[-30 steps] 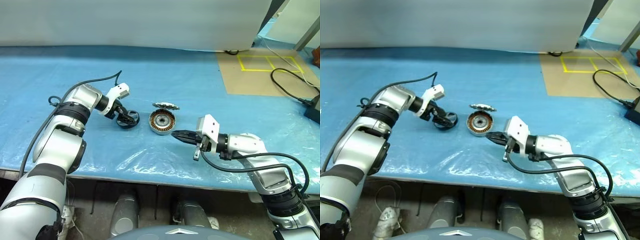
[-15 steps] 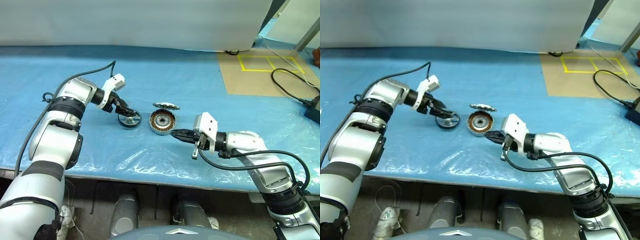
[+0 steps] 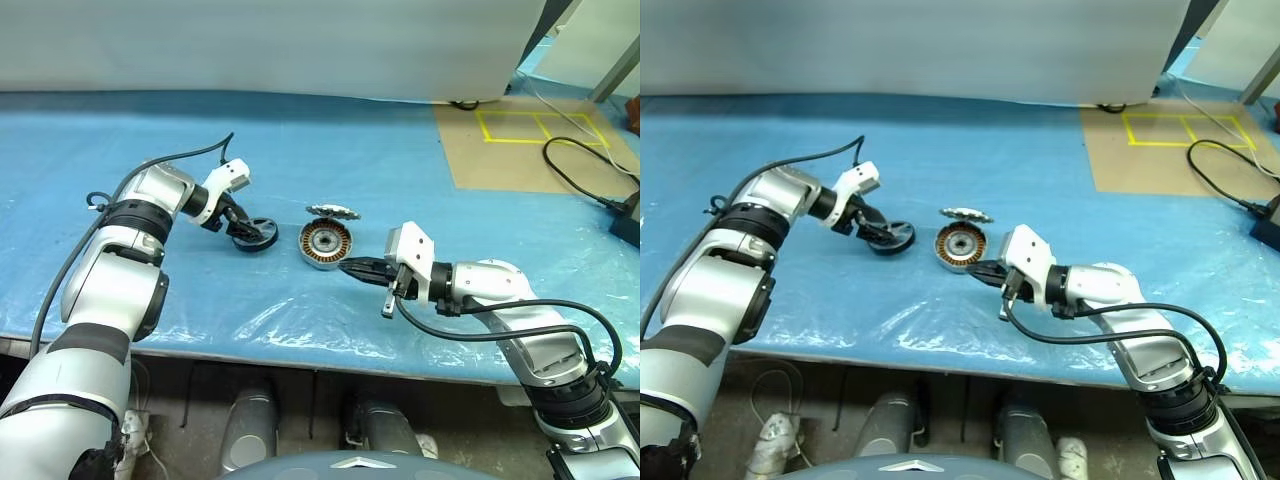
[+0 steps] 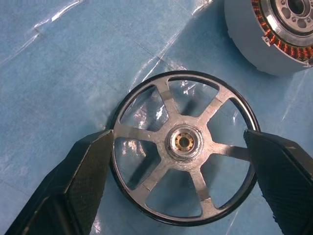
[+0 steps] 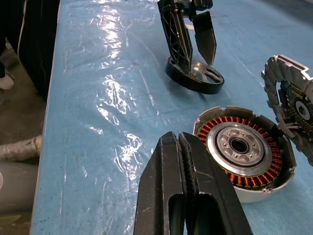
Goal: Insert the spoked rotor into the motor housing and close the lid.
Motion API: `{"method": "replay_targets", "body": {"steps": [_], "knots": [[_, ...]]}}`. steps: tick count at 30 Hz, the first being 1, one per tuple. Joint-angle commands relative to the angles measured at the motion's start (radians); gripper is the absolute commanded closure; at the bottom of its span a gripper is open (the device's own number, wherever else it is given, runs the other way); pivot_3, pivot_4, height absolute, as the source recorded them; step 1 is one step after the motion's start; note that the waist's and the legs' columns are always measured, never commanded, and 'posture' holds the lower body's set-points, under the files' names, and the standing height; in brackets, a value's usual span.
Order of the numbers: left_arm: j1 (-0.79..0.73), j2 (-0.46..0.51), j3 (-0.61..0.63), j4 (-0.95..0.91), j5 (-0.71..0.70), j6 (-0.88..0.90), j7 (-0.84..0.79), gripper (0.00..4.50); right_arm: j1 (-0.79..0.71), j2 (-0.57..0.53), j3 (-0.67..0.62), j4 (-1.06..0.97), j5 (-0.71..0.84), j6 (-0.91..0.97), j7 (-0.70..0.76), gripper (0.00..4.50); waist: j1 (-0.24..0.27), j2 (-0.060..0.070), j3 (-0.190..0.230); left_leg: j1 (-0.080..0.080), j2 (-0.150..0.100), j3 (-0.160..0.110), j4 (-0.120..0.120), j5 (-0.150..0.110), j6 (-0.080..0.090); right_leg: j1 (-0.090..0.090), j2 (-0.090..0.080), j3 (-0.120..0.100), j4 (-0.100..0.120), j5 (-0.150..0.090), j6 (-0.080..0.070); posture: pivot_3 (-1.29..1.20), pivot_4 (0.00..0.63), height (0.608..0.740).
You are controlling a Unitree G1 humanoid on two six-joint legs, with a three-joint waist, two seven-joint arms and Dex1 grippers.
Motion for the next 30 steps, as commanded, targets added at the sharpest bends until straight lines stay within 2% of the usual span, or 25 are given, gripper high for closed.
{"method": "replay_targets", "body": {"steps": [1, 16, 20, 26, 28, 30], "knots": [[0.001, 0.006, -0.005, 0.001, 0.018, -0.029, 0.002, 0.0, -0.008, -0.007, 0.002, -0.062, 0.015, 0.015, -0.013, 4.47, 0.0, 0.0, 0.0, 0.0, 0.0, 0.0, 0.0, 0.0, 0.0, 0.0, 0.0, 0.0, 0.0, 0.0, 0.0, 0.0, 0.15, 0.74], [0.024, -0.016, 0.002, -0.007, 0.034, -0.015, 0.031, 0.0, 0.021, -0.011, 0.025, -0.141, 0.018, 0.063, -0.062, 4.47, 0.004, 0.0, 0.0, 0.002, 0.0, 0.0, 0.0, 0.0, 0.0, 0.002, 0.0, 0.0, 0.0, 0.0, 0.0, 0.0, 0.15, 0.74], [0.027, -0.02, 0.007, -0.004, 0.033, -0.015, 0.054, 1.2, 0.024, -0.011, 0.036, -0.146, 0.014, 0.063, -0.07, 4.5, 0.005, 0.0, 0.0, 0.004, 0.0, 0.0, 0.0, 0.0, 0.0, 0.003, 0.0, 0.0, 0.0, -0.001, -0.001, 0.0, 0.15, 0.74], [0.035, -0.024, 0.008, -0.003, 0.038, -0.031, 0.063, 1.2, 0.023, -0.014, 0.046, -0.153, 0.016, 0.068, -0.079, 4.5, 0.016, 0.0, 0.0, 0.01, 0.0, 0.0, 0.0, 0.0, 0.0, 0.008, 0.0, 0.0, 0.0, -0.002, -0.003, 0.0, 0.15, 0.74], [0.041, -0.023, 0.004, -0.01, 0.039, -0.039, 0.057, 1.44, 0.024, -0.016, 0.047, -0.151, 0.012, 0.068, -0.08, 4.5, 0.017, 0.0, 0.0, 0.011, 0.0, 0.0, 0.0, 0.0, 0.0, 0.01, 0.0, 0.0, 0.0, -0.002, -0.003, 0.0, 0.15, 0.74], [0.045, -0.021, 0.003, -0.016, 0.04, -0.04, 0.057, 1.47, 0.024, -0.019, 0.051, -0.152, 0.008, 0.069, -0.082, 4.5, 0.017, 0.0, 0.0, 0.011, 0.0, 0.0, 0.0, 0.0, 0.0, 0.01, 0.0, 0.0, 0.0, -0.002, -0.003, 0.0, 0.15, 0.74]]}}
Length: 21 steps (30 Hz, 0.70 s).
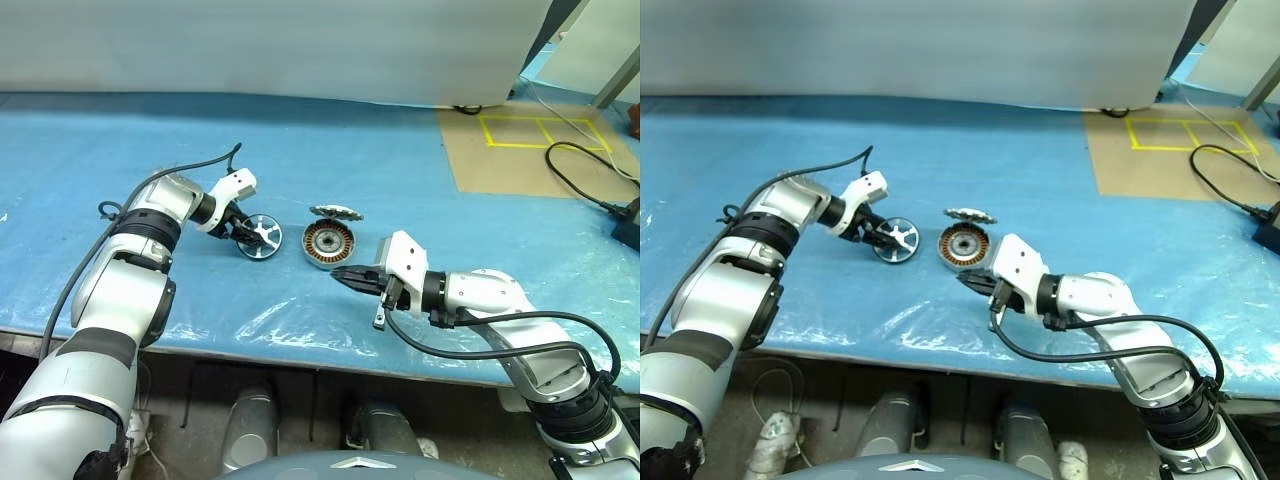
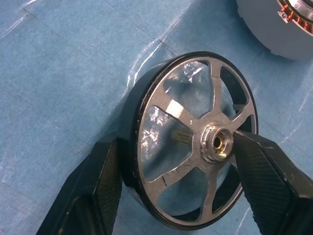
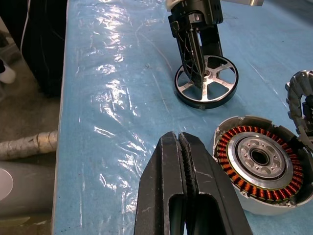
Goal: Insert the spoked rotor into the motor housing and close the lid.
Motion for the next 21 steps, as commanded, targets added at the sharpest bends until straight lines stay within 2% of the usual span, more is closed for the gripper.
{"method": "replay_targets", "body": {"steps": [1, 7, 12, 21], "knots": [[0.01, 0.011, -0.004, -0.017, 0.01, -0.007, 0.002, 1.47, -0.002, -0.009, 0.006, -0.042, 0.002, -0.003, -0.006, 4.5, 0.001, 0.0, 0.0, 0.0, 0.0, 0.0, 0.0, 0.0, 0.0, 0.0, 0.0, 0.0, 0.0, 0.0, 0.0, 0.0, 0.15, 0.74], [0.022, 0.03, 0.001, -0.044, 0.002, -0.075, -0.034, 1.47, -0.006, -0.011, 0.001, -0.043, 0.013, 0.003, -0.005, 4.5, 0.0, 0.0, 0.0, 0.0, 0.0, 0.0, -0.001, 0.002, -0.003, 0.0, 0.0, 0.0, -0.001, 0.0, 0.0, 0.0, 0.15, 0.74], [0.018, 0.048, 0.061, -0.12, -0.079, -0.074, -0.116, 1.47, -0.011, -0.01, -0.003, -0.029, 0.015, -0.005, -0.001, 4.5, 0.0, -0.001, 0.0, -0.002, 0.0, 0.0, -0.004, 0.002, -0.004, -0.001, 0.0, 0.0, -0.003, 0.0, 0.0, 0.0, 0.15, 0.74], [0.094, 0.155, 0.06, -0.279, -0.136, -0.101, -0.287, 1.47, -0.03, -0.006, -0.001, 0.002, 0.012, -0.021, 0.008, 4.5, -0.003, 0.0, 0.0, -0.003, 0.0, 0.001, -0.006, 0.002, -0.004, -0.003, 0.0, 0.0, -0.004, 0.001, 0.002, 0.0, 0.15, 0.74]]}}
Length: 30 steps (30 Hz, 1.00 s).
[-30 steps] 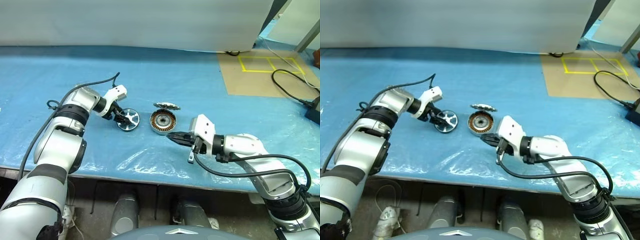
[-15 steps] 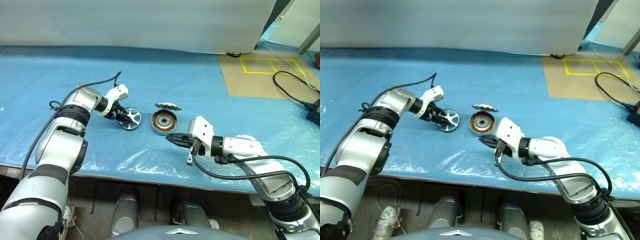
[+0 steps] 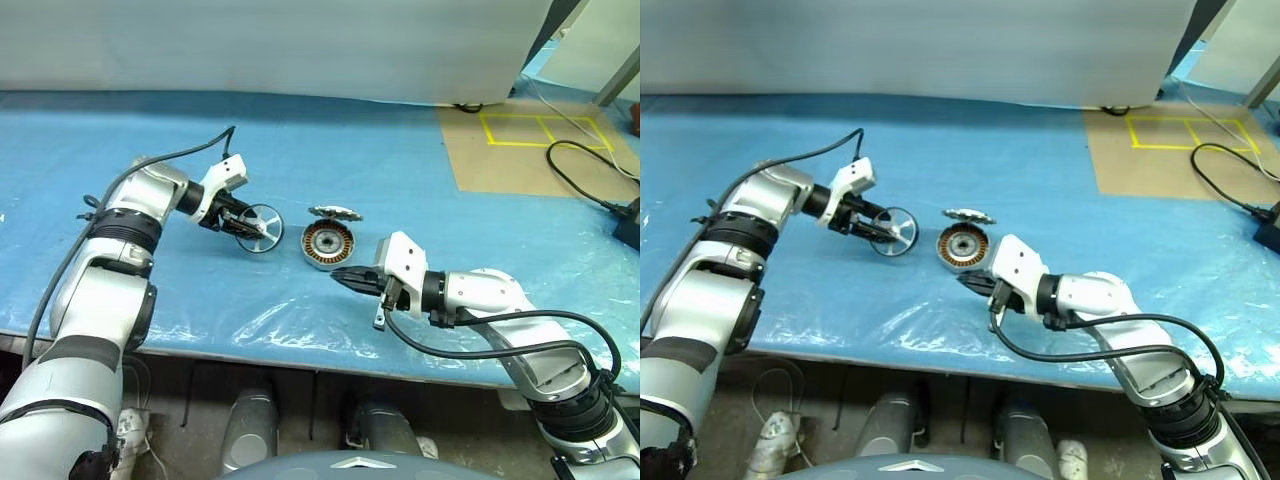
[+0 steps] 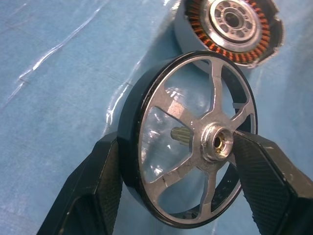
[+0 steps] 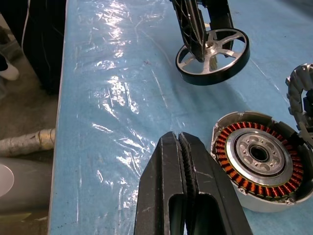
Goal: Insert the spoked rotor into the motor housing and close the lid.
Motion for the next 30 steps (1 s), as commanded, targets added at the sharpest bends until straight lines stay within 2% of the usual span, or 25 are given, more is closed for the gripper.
{"method": "replay_targets", "body": {"steps": [1, 4, 11, 18, 23, 30], "knots": [[0.045, 0.058, 0.021, -0.115, -0.054, -0.031, -0.085, 1.47, -0.019, 0.002, -0.01, -0.001, 0.011, -0.025, 0.006, 4.5, 0.0, 0.0, 0.0, 0.0, 0.0, 0.0, 0.0, 0.0, 0.0, 0.0, 0.0, 0.0, 0.0, 0.0, 0.0, 0.0, 0.15, 0.74], [0.1, 0.086, 0.033, -0.187, -0.098, -0.059, -0.091, 1.47, -0.029, 0.002, -0.016, 0.013, 0.013, -0.03, 0.009, 4.5, 0.0, 0.0, 0.0, 0.0, 0.0, 0.0, -0.001, 0.0, 0.0, 0.0, 0.0, 0.0, -0.001, 0.0, 0.0, 0.0, 0.15, 0.74], [0.26, 0.026, 0.167, -0.39, -0.232, -0.069, 0.046, 1.47, -0.05, -0.001, -0.042, 0.034, 0.022, -0.028, 0.01, 4.5, 0.001, 0.0, 0.0, 0.0, 0.0, 0.0, 0.0, 0.0, 0.0, 0.001, 0.0, 0.0, 0.0, -0.001, -0.002, 0.0, 0.15, 0.74], [0.394, 0.013, 0.169, -0.559, -0.278, -0.023, 0.115, 1.47, -0.071, -0.018, -0.06, 0.056, 0.033, -0.027, 0.026, 4.5, -0.001, 0.0, 0.0, 0.0, 0.0, 0.001, 0.0, 0.0, 0.0, 0.0, 0.0, 0.0, 0.0, -0.001, -0.002, 0.0, 0.15, 0.74], [0.382, 0.022, 0.133, -0.529, -0.242, -0.01, 0.151, 1.47, -0.08, -0.023, -0.06, 0.057, 0.035, -0.026, 0.033, 4.5, 0.0, 0.0, 0.0, 0.001, 0.0, 0.001, 0.001, 0.0, 0.0, 0.001, 0.0, 0.0, 0.001, -0.001, -0.002, 0.0, 0.15, 0.74], [0.274, 0.066, 0.021, -0.339, -0.098, 0.015, 0.177, 1.47, -0.083, -0.021, -0.053, 0.058, 0.034, -0.026, 0.037, 4.5, 0.0, 0.0, 0.0, 0.001, 0.0, 0.001, 0.001, 0.0, 0.0, 0.001, 0.0, 0.0, 0.001, -0.001, -0.002, 0.0, 0.15, 0.74]]}}
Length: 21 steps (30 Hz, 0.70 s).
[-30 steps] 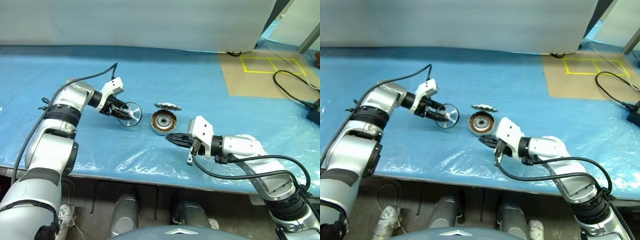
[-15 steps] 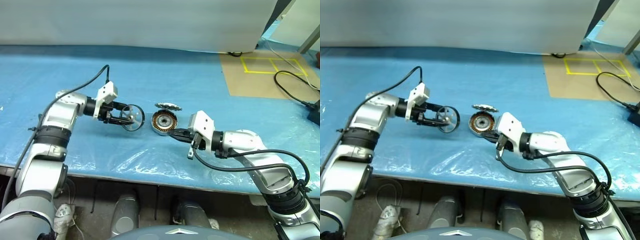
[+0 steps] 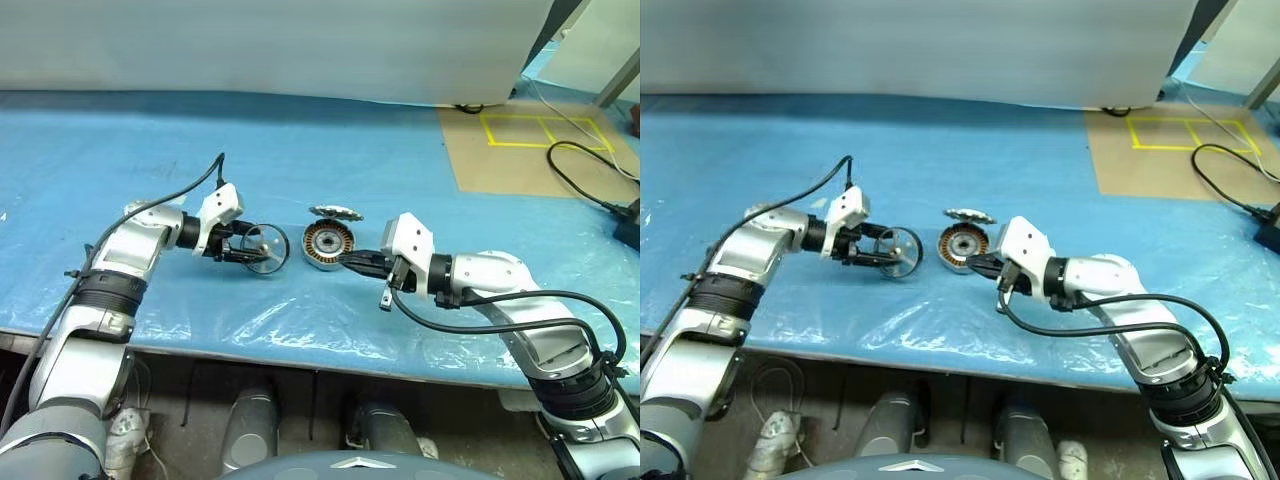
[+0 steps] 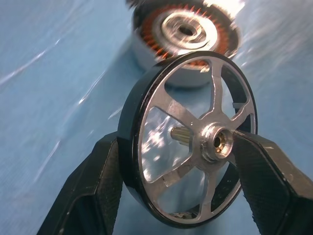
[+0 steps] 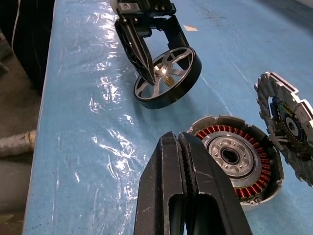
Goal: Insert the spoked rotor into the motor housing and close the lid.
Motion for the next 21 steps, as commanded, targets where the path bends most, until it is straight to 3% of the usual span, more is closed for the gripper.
{"method": "replay_targets", "body": {"steps": [1, 6, 11, 21], "knots": [[-0.072, 0.039, -0.061, 0.07, 0.064, 0.036, -0.031, 1.47, -0.013, -0.002, -0.016, -0.017, 0.014, -0.014, 0.003, 4.5, 0.0, 0.0, 0.0, 0.0, 0.0, 0.0, 0.0, 0.0, 0.0, 0.0, 0.0, 0.0, 0.0, 0.0, 0.0, 0.0, 0.15, 0.74], [-0.142, 0.067, -0.138, 0.175, 0.149, -0.022, -0.082, 1.47, -0.012, 0.008, -0.008, -0.018, 0.01, -0.017, 0.0, 4.5, 0.0, 0.0, 0.0, 0.0, 0.0, 0.0, 0.0, 0.0, 0.0, 0.0, 0.0, 0.0, 0.0, 0.0, 0.0, 0.0, 0.15, 0.74], [-0.186, 0.066, -0.17, 0.266, 0.204, -0.112, -0.094, 0.03, -0.008, 0.017, 0.0, -0.022, 0.006, -0.018, -0.007, 4.5, 0.0, 0.0, 0.0, 0.001, 0.0, 0.0, 0.0, 0.0, 0.0, 0.0, 0.0, 0.0, 0.0, 0.0, 0.0, 0.0, 0.15, 0.74], [-0.237, 0.079, -0.14, 0.31, 0.196, -0.14, -0.158, 0.03, 0.001, 0.02, 0.01, -0.022, 0.004, -0.02, -0.017, 4.5, 0.001, 0.0, 0.0, 0.0, 0.0, 0.0, 0.0, 0.0, 0.0, 0.0, 0.0, 0.0, 0.0, 0.0, 0.0, 0.0, 0.15, 0.74]]}}
